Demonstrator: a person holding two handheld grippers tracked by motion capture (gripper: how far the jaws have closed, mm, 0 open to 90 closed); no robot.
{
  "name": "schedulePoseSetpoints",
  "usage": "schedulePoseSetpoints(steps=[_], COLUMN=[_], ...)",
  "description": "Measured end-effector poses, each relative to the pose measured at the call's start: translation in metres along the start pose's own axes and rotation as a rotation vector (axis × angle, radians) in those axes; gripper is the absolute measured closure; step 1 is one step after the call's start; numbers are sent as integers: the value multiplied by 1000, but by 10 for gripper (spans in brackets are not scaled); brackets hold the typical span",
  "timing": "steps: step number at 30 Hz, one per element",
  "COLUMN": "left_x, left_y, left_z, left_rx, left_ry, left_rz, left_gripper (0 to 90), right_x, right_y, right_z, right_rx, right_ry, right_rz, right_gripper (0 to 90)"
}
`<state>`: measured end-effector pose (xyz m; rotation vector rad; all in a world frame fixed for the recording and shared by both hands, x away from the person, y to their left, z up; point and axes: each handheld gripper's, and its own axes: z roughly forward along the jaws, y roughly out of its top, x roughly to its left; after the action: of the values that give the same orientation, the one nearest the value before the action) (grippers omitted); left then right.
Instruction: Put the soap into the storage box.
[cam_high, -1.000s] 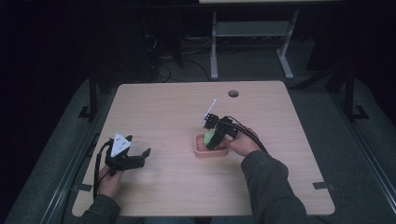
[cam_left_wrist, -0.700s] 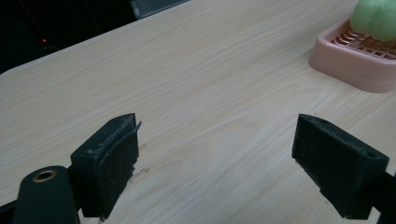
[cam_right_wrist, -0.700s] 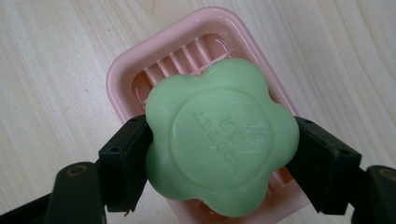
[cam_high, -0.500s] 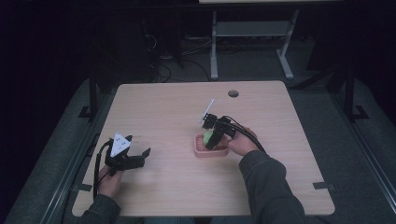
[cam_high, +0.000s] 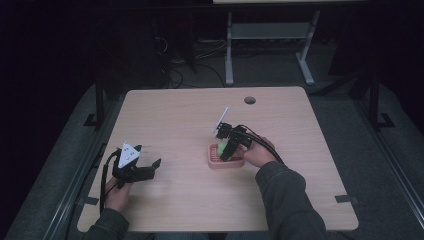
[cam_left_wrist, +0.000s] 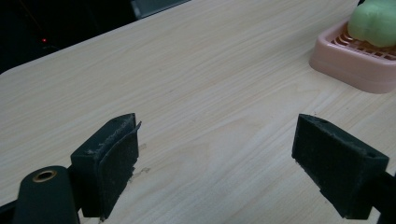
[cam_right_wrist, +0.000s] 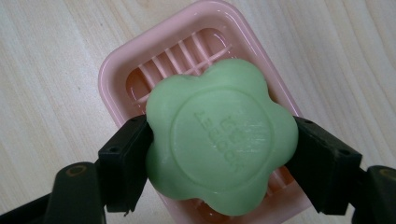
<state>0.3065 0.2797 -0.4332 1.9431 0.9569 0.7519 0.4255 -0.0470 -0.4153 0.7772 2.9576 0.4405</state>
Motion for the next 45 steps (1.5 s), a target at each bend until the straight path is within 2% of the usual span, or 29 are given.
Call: schedulePoseSetpoints(steps=[10,21,35,45], left_x=[0,0,0,1], left_y=[0,0,0,0], left_z=[0,0,1,2], left_rx=[-2,1,1,5], left_ry=[0,1,4,3], left_rz=[-4,-1,-3,-3], left_gripper=[142,142,142,142], right_x=[-1,-2,-1,-3], right_y=[1,0,-1,-4], right_z=[3,-3,-5,-11], right_rx=[10,-16,-17,-50], right_ry=[-1,18,22,37], right_rz=[11,16,23,27], right_gripper=[254,257,241,236])
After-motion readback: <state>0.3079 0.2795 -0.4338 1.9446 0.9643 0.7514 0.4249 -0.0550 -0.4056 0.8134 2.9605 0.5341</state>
